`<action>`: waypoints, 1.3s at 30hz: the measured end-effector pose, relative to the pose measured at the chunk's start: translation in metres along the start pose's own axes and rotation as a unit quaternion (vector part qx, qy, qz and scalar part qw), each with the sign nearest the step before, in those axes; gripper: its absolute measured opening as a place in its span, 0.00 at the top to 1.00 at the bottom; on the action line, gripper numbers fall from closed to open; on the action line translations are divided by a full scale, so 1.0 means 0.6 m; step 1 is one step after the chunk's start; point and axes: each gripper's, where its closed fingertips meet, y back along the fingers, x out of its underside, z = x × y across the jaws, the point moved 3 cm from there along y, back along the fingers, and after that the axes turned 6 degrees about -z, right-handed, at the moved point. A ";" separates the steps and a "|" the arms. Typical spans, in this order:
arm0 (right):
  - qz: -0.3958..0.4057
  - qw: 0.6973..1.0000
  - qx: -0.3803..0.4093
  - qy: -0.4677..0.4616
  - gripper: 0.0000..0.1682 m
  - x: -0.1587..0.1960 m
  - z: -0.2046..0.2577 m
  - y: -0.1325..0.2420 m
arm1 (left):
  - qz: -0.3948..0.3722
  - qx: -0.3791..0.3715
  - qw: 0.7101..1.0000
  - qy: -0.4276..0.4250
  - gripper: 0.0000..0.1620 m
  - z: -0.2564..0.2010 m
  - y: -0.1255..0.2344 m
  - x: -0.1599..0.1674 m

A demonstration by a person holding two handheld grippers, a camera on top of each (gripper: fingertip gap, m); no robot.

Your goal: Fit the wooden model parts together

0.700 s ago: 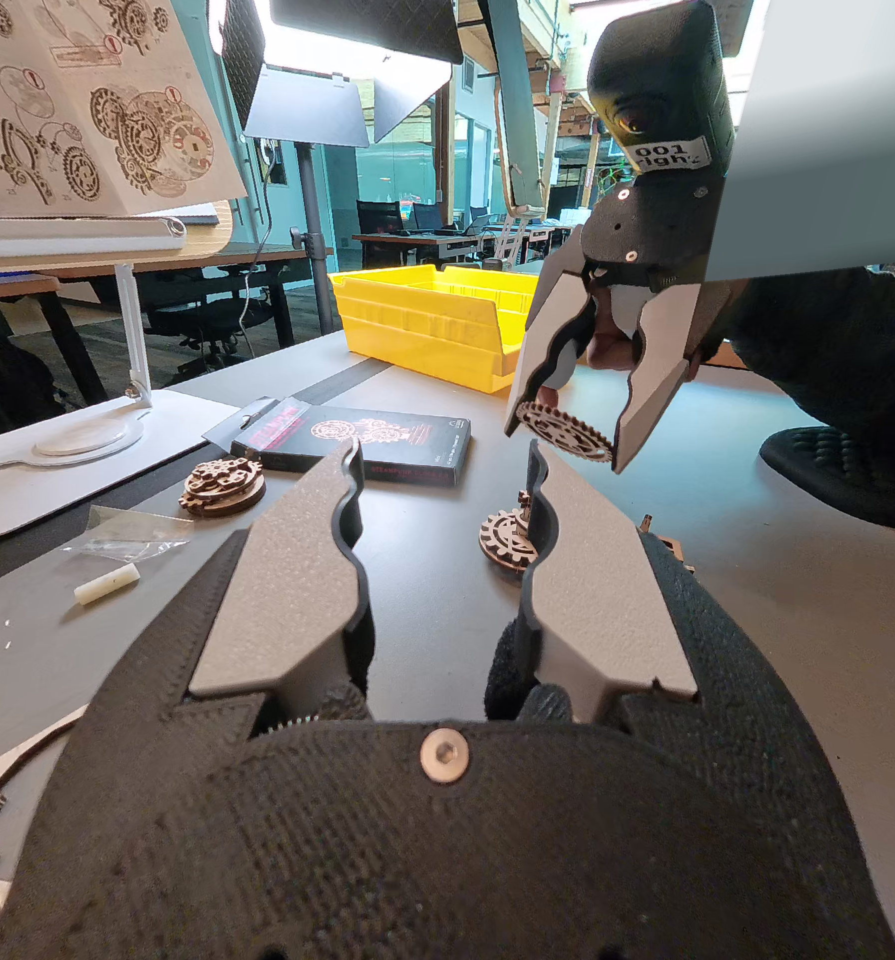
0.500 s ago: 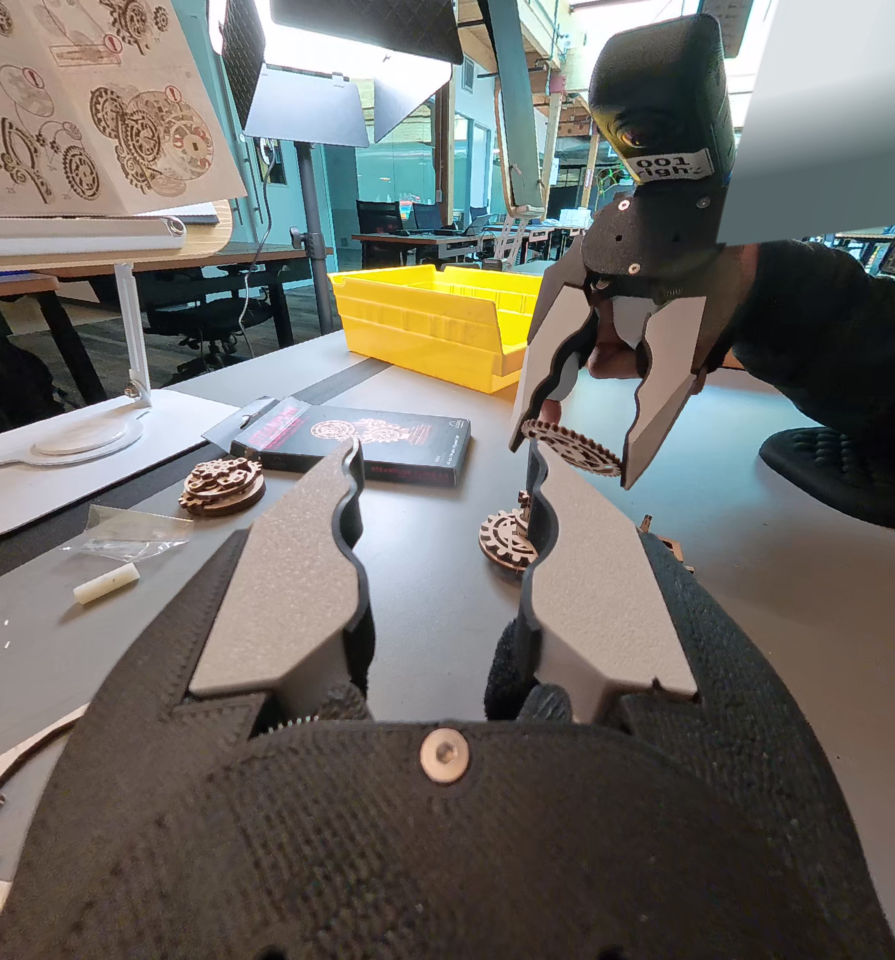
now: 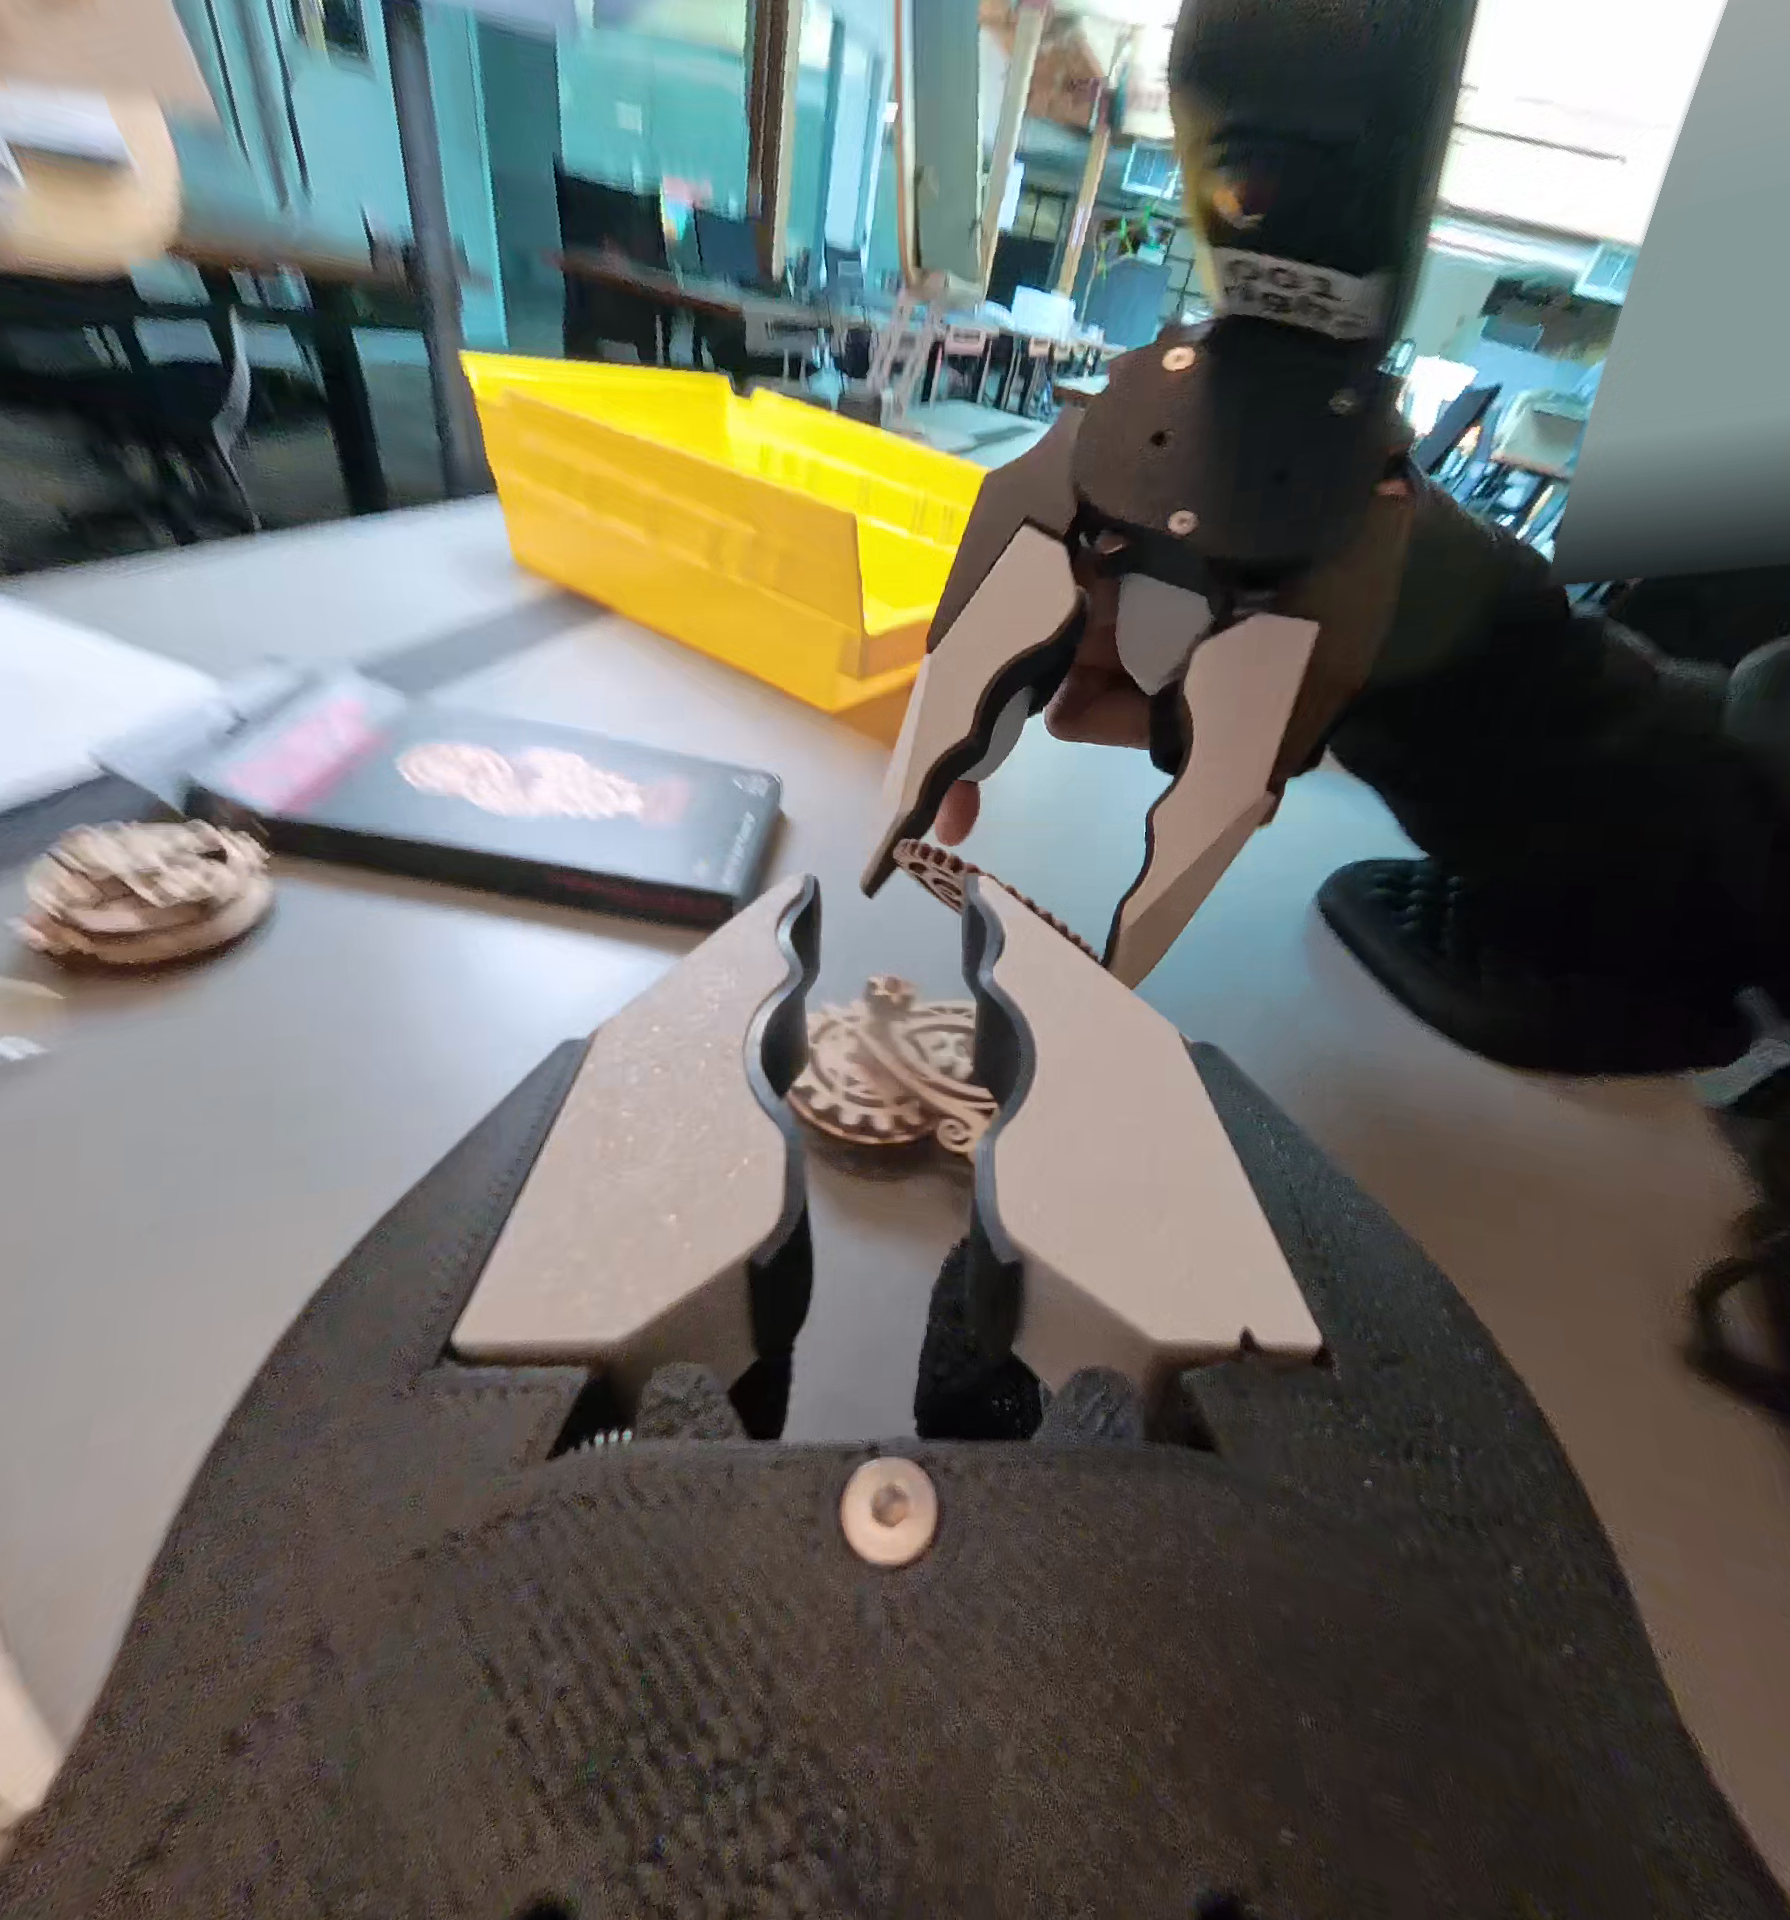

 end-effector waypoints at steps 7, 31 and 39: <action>-0.003 0.999 0.020 0.028 0.62 -0.018 0.009 0.008 | 0.048 0.038 0.975 0.215 0.70 -0.018 -0.031 0.022; -0.042 0.987 0.049 0.147 0.59 -0.022 0.007 0.019 | 0.036 0.116 0.901 0.416 0.99 -0.009 -0.026 0.037; -0.061 0.984 0.022 0.169 0.61 0.004 0.026 0.010 | 0.106 0.176 0.886 0.415 1.00 -0.026 -0.042 0.032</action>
